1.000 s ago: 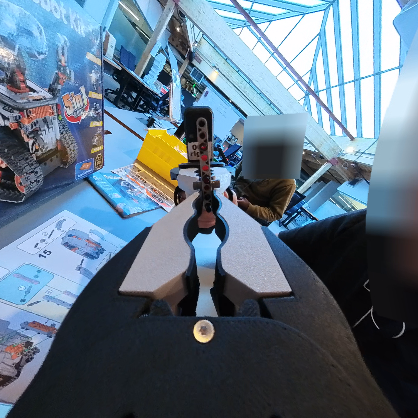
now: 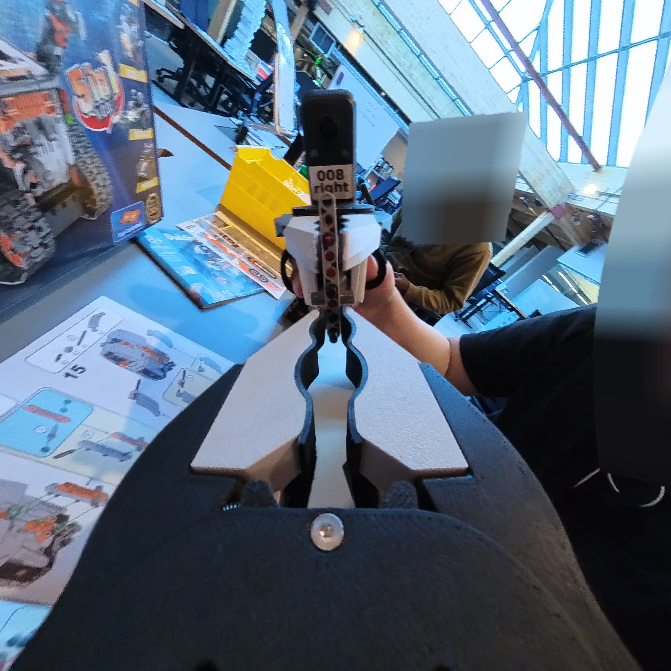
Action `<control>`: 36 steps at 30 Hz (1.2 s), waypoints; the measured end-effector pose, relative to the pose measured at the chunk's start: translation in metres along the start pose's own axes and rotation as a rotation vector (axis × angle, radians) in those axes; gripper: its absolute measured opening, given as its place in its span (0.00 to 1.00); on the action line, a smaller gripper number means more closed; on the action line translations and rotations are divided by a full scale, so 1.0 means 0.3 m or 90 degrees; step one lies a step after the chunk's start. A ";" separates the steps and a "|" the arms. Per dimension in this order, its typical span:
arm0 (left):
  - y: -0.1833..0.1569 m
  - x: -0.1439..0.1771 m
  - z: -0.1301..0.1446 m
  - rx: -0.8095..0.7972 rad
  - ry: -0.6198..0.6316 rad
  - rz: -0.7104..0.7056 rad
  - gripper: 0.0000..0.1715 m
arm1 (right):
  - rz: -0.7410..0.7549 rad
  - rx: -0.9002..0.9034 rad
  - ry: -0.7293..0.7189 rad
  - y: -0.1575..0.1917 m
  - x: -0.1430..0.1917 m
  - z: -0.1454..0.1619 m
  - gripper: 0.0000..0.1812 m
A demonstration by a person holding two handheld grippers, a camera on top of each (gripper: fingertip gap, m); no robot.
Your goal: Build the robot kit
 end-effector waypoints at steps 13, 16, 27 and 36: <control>-0.006 0.082 -0.081 0.025 -0.110 0.027 0.14 | -0.015 -0.003 0.062 0.016 -0.045 0.064 0.03; -0.008 0.062 -0.068 0.022 -0.091 0.029 0.14 | -0.012 0.007 0.082 0.017 -0.056 0.083 0.03; -0.005 0.037 -0.057 0.038 -0.084 0.041 0.09 | -0.017 0.004 0.101 0.015 -0.063 0.103 0.03; -0.004 0.012 -0.046 0.031 -0.074 0.043 0.02 | -0.009 0.008 0.098 0.009 -0.050 0.092 0.03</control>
Point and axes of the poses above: each gripper's, where its closed fingertips meet, x back along the fingers, z out of its underside, y = z × x across the jaws, the point moved 1 cm from there along x, back along the fingers
